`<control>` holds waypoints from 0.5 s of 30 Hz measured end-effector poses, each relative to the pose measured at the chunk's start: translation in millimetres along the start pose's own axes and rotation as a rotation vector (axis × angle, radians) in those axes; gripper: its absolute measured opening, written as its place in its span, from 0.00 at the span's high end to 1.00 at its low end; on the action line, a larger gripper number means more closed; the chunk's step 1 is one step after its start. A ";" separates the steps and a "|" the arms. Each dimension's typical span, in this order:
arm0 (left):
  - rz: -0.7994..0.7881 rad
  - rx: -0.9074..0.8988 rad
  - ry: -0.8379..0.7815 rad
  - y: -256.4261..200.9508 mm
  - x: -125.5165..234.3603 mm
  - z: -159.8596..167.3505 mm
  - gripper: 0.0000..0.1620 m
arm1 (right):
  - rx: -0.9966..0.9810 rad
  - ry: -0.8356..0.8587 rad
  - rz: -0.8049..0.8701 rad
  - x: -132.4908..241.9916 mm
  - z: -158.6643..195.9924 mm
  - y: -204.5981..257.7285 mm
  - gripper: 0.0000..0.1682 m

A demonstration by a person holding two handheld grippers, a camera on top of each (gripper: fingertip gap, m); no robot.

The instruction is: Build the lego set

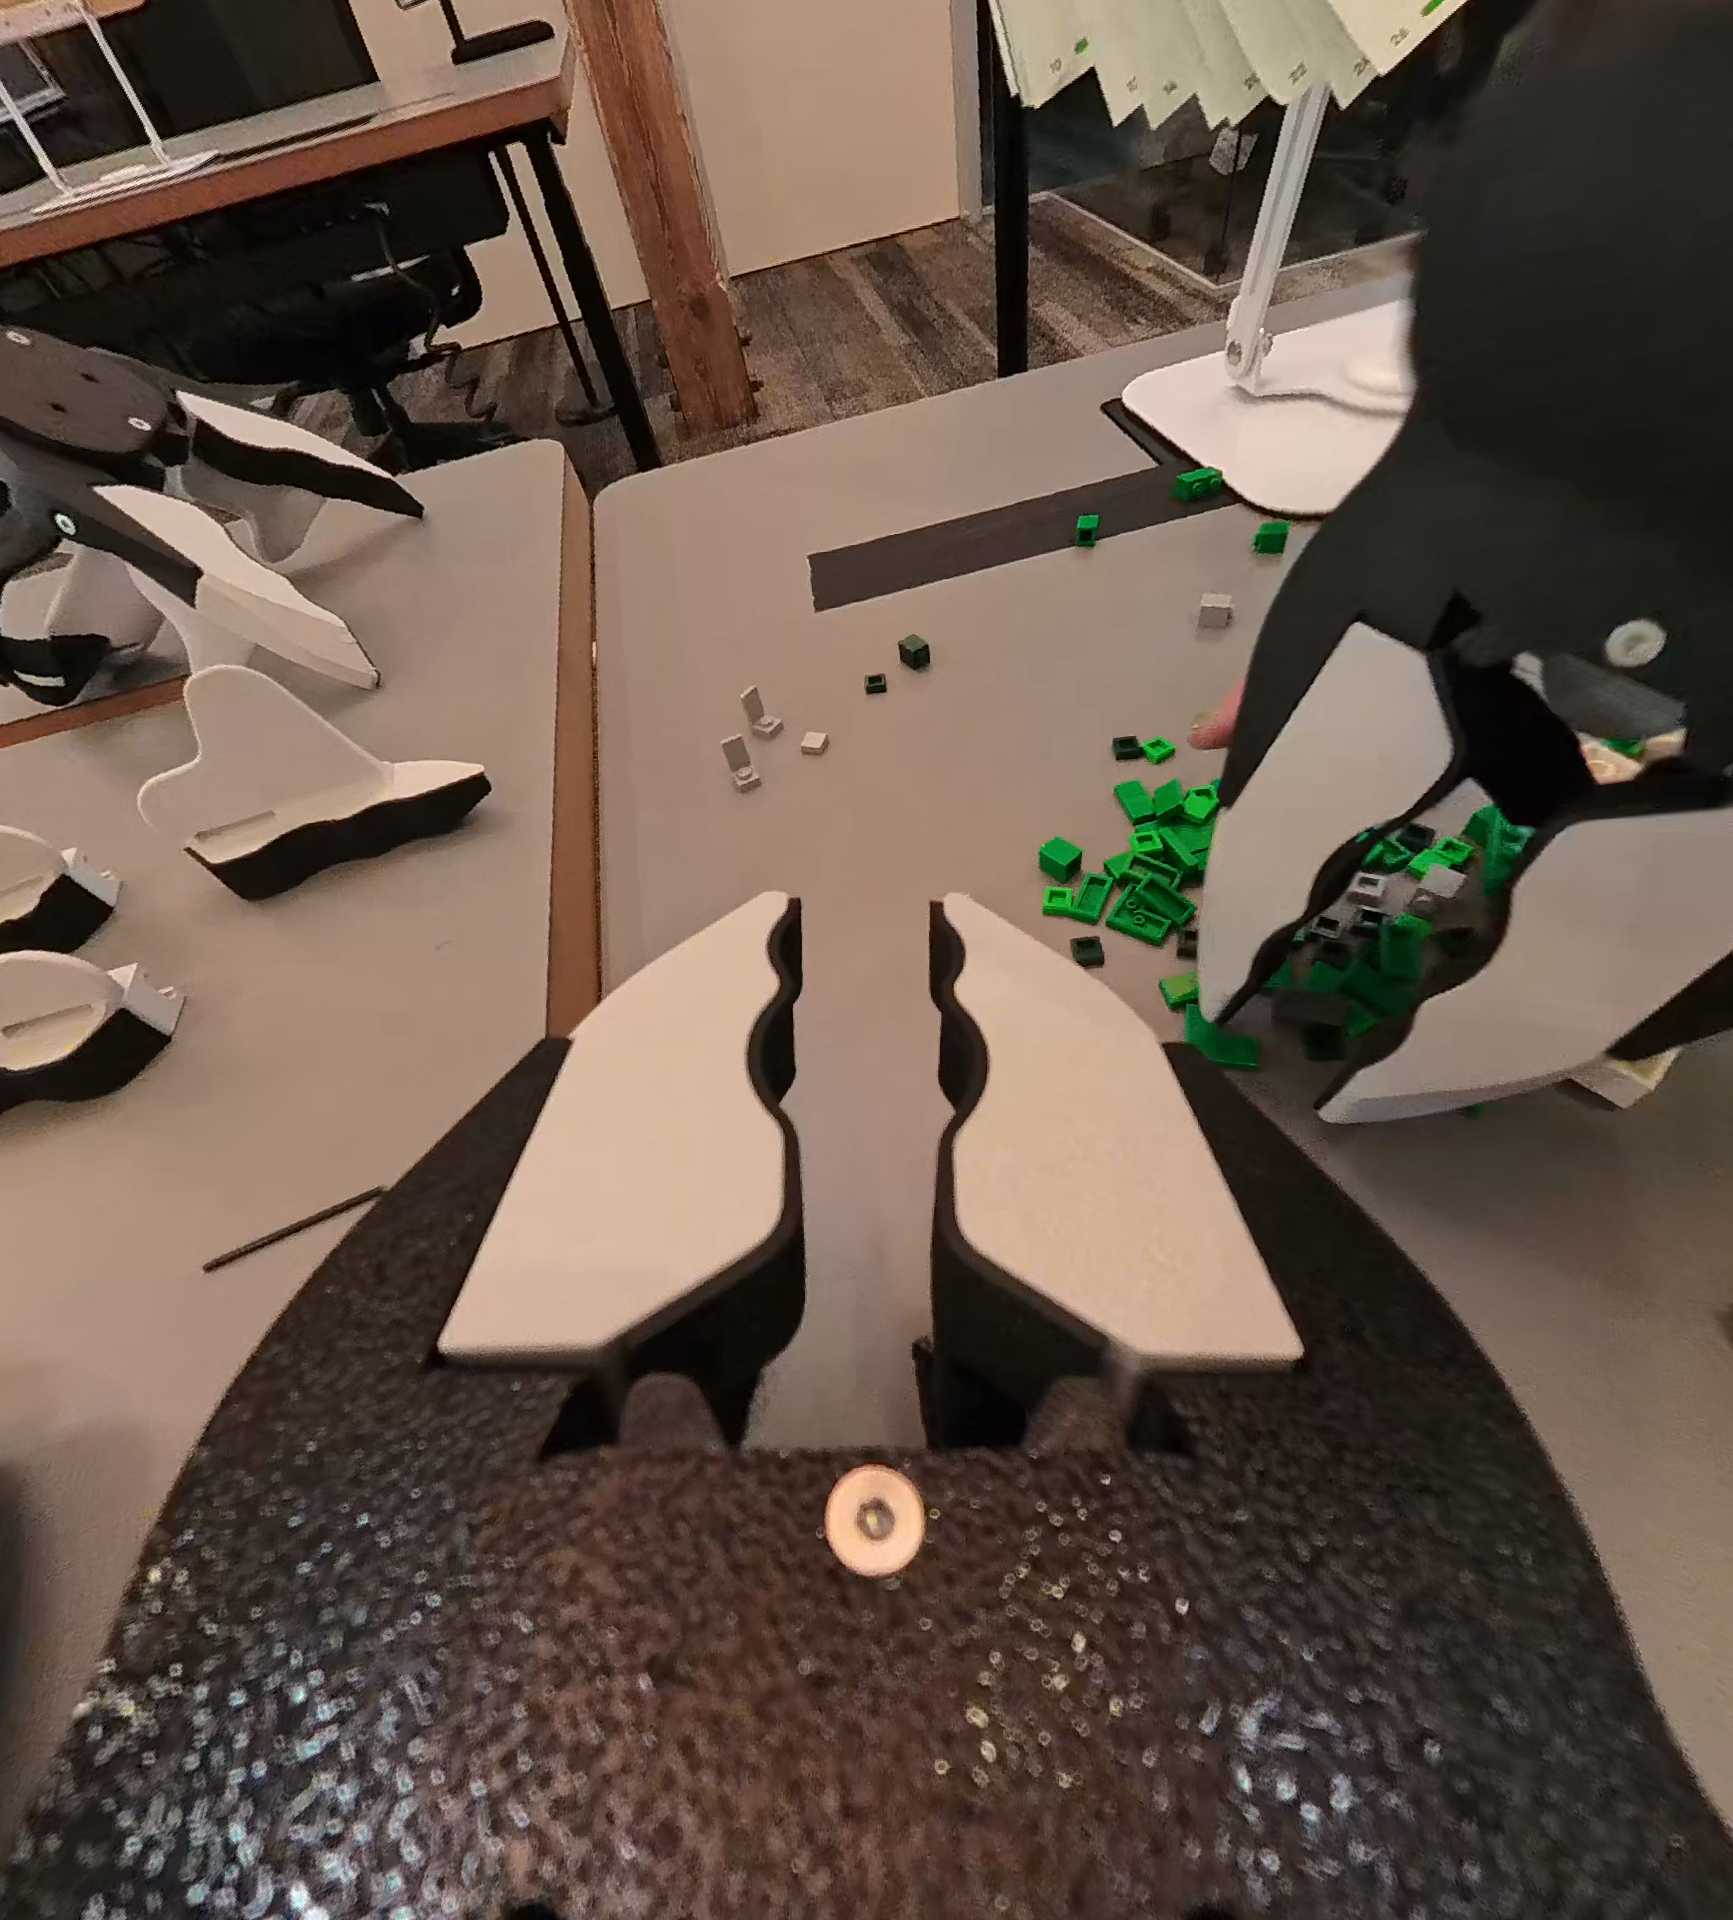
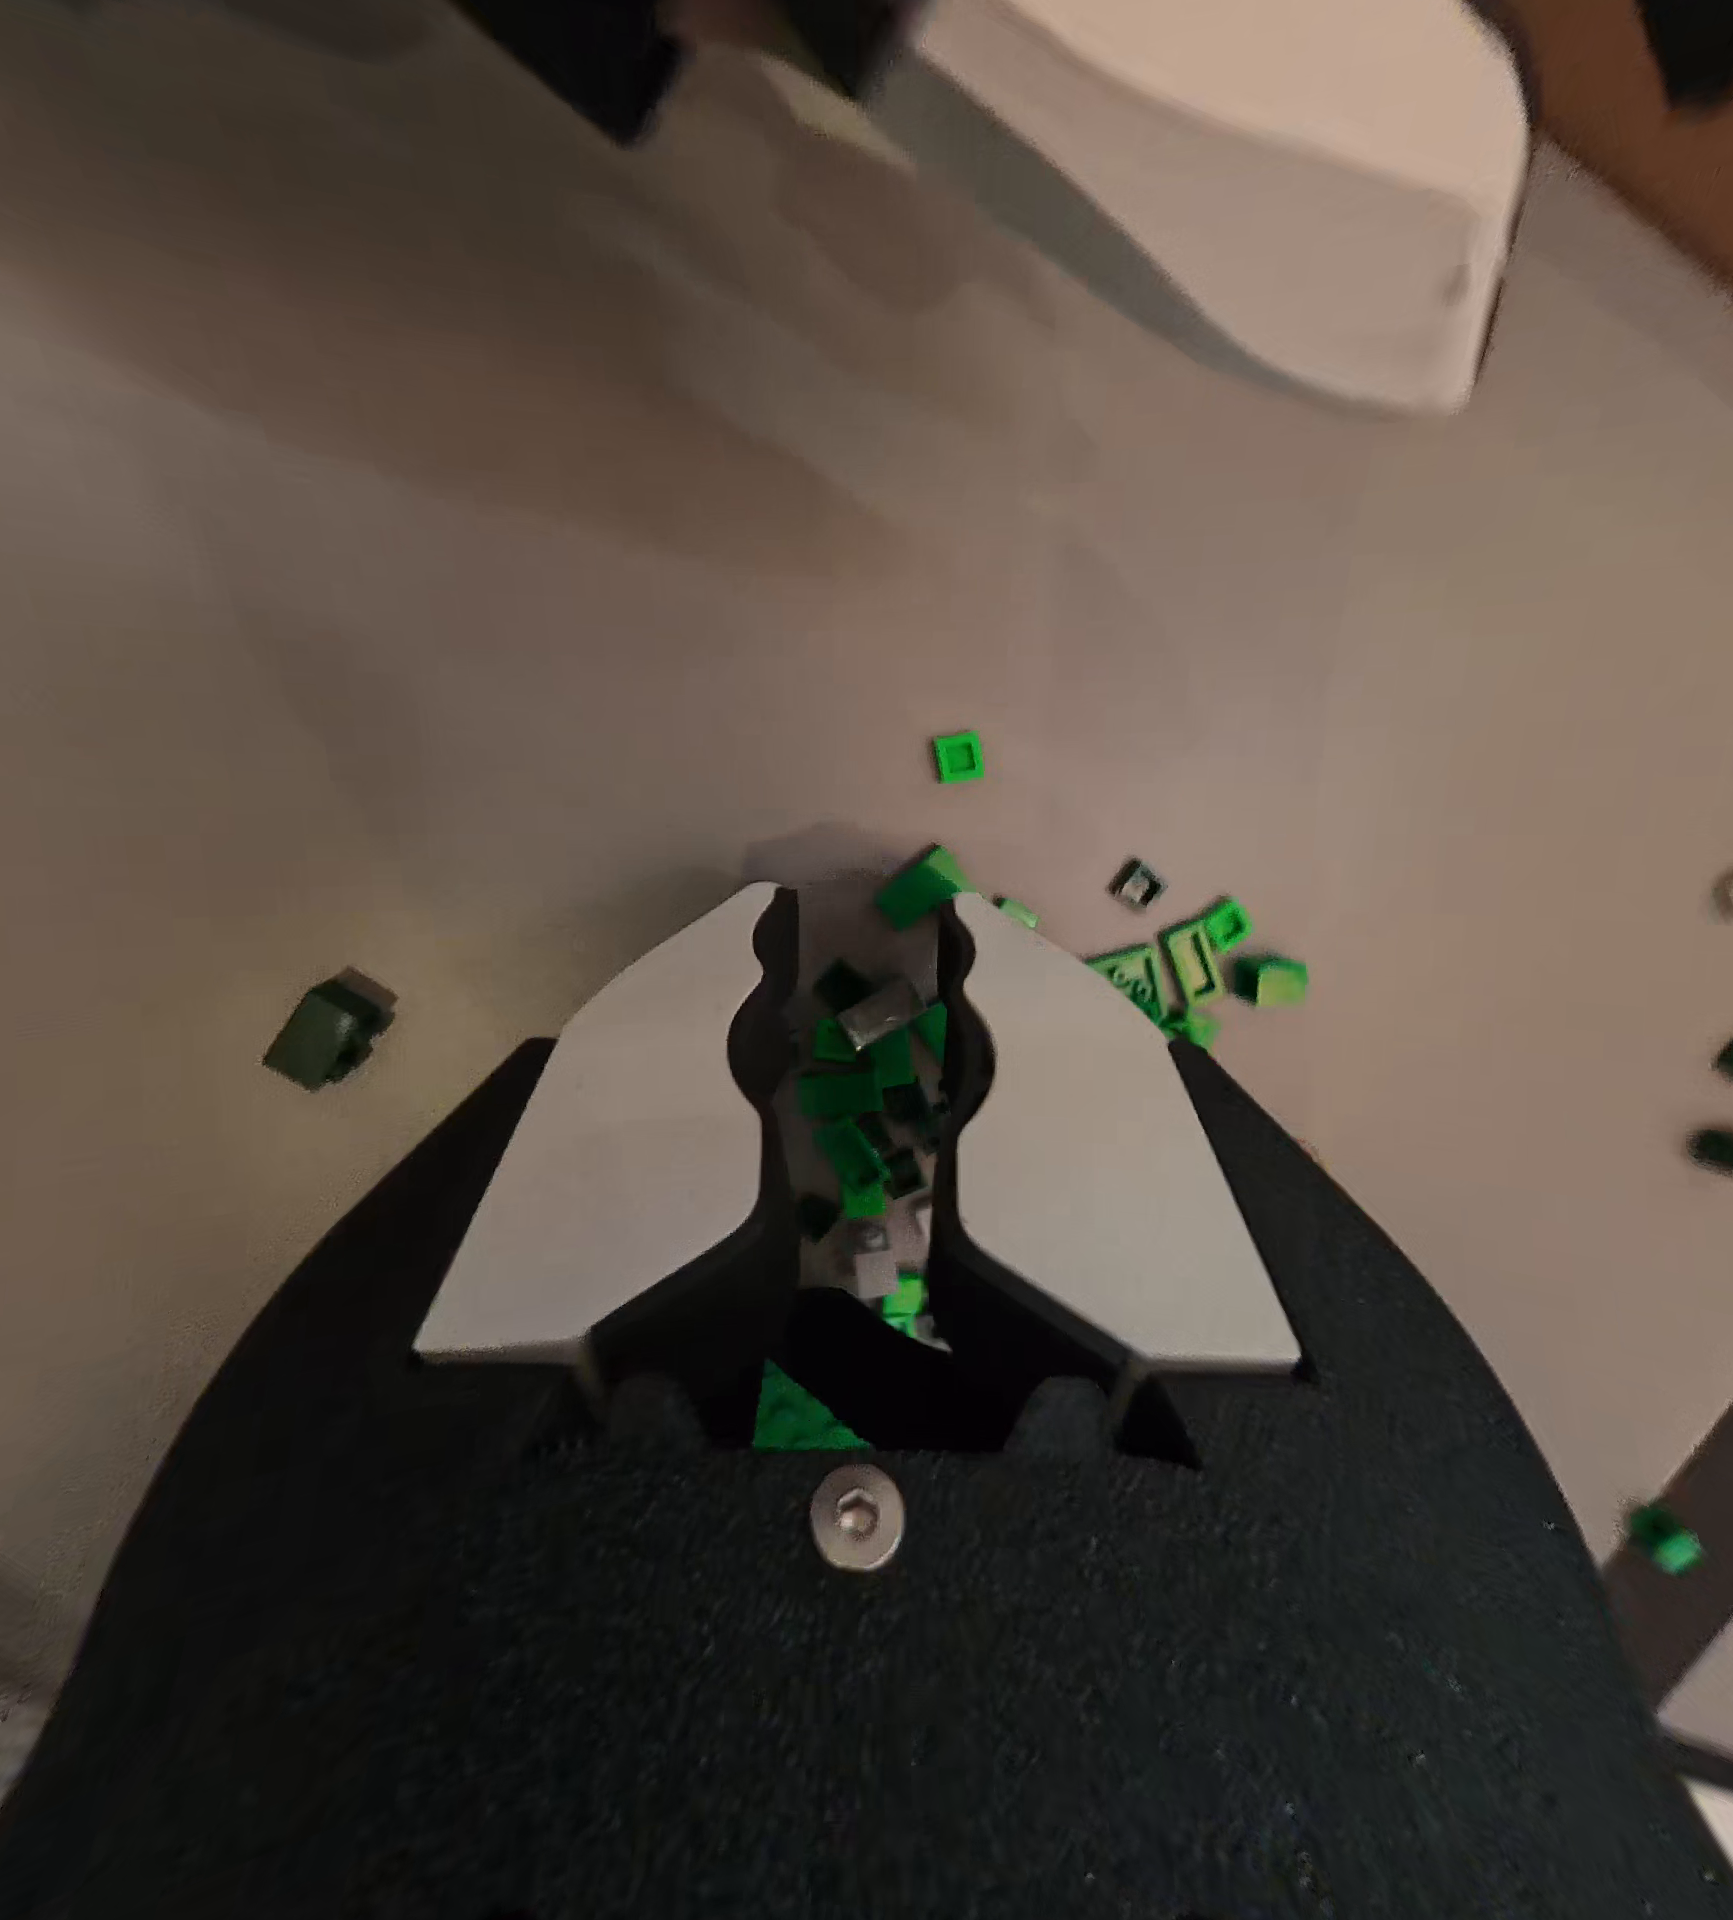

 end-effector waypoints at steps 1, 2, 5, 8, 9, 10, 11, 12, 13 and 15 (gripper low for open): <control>0.003 0.003 0.001 -0.1 -0.2 0.2 0.86 | 0.071 -0.014 -0.015 2.1 -2.4 -0.7 0.85; 0.006 0.006 0.002 -0.1 -0.3 0.4 0.86 | 0.145 -0.022 -0.025 3.8 -4.3 -1.8 0.85; 0.010 0.004 0.008 -0.3 -0.8 1.2 0.86 | 0.314 0.029 -0.081 2.7 -6.6 -5.0 0.83; 0.008 0.002 0.012 0.4 -0.9 1.7 0.86 | 0.409 0.109 -0.104 -2.5 -7.1 -12.4 0.82; 0.007 0.003 0.012 0.8 -0.8 1.7 0.86 | 0.424 0.131 -0.115 -3.8 -7.1 -14.6 0.83; 0.008 0.006 0.012 0.9 -0.8 1.9 0.86 | 0.431 0.151 -0.127 -4.8 -6.9 -16.7 0.83; 0.009 0.008 0.011 1.3 -0.8 2.0 0.86 | 0.430 0.163 -0.137 -5.5 -7.3 -18.7 0.84; 0.008 0.010 0.011 1.7 -0.9 2.3 0.86 | 0.422 0.167 -0.153 -6.1 -8.0 -19.5 0.85; 0.009 0.013 0.012 1.9 -1.0 2.6 0.86 | 0.413 0.169 -0.172 -6.9 -8.5 -19.5 0.86; 0.011 0.019 0.013 2.5 -1.5 3.2 0.86 | 0.401 0.167 -0.197 -7.9 -8.7 -18.4 0.90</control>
Point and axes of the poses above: each gripper's, where its closed fingertips meet, x back along the fingers, z out of its underside, y = z × x across the jaws, the point moved 6 cm from there along x, back along the fingers, and after that the axes turned 6 degrees about x, right-handed, at the moved point
